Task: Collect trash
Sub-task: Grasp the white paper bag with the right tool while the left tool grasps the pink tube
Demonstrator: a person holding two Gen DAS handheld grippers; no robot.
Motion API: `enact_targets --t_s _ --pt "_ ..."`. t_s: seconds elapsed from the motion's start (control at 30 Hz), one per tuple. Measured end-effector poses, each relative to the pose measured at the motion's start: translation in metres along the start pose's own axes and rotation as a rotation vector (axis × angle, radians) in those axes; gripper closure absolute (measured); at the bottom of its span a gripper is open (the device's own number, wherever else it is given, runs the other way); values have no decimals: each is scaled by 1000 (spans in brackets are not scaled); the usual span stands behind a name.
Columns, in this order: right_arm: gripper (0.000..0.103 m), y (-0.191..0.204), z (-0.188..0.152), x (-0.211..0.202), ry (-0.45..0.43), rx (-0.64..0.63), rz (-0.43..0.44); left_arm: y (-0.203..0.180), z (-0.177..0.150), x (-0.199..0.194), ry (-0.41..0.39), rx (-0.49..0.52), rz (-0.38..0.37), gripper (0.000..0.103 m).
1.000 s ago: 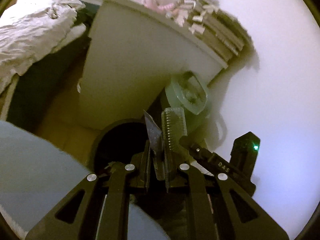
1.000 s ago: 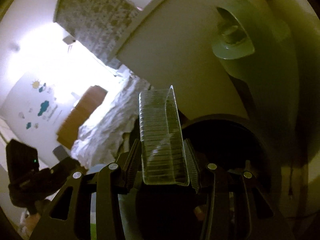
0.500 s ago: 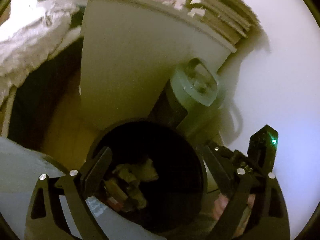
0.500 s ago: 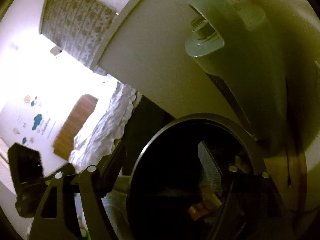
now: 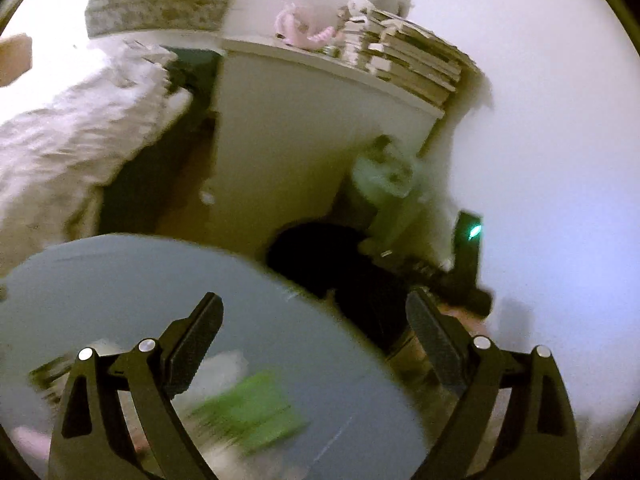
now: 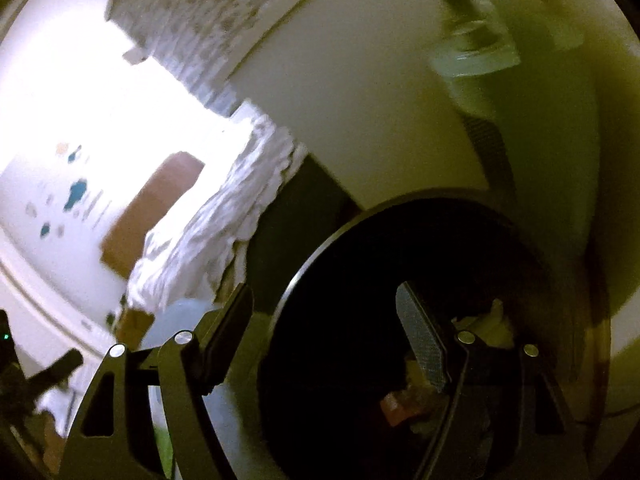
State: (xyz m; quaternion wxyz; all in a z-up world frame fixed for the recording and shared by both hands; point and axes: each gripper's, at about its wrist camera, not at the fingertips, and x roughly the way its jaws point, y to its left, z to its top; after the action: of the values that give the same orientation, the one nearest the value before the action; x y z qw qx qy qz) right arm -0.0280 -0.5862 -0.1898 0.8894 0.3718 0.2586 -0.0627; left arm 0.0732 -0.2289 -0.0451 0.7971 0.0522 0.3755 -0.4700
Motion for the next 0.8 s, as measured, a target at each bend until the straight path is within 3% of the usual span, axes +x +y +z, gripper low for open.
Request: enact_targets --t_s 0.1,0.2,0.33,0.53,0.63,0.77,0.8 --pt "29 31 -20 -5 47 -88 65 38 -31 -39 18 5 163 11" --pt "29 62 -38 -15 78 -170 135 82 -60 -67 41 -14 255 11" --pt "36 114 -64 -23 161 -269 200 121 -89 -71 130 115 374 11" --pt "36 209 -102 -29 274 -483 247 151 -113 -58 196 331 353 11" --pt "36 241 -117 -28 314 -532 272 159 -117 -50 218 405 289 11" --pt "36 264 -134 -21 351 -572 267 170 -115 -32 295 415 242 12" --pt "36 267 -138 -19 359 -579 260 177 -113 -32 293 380 210 20"
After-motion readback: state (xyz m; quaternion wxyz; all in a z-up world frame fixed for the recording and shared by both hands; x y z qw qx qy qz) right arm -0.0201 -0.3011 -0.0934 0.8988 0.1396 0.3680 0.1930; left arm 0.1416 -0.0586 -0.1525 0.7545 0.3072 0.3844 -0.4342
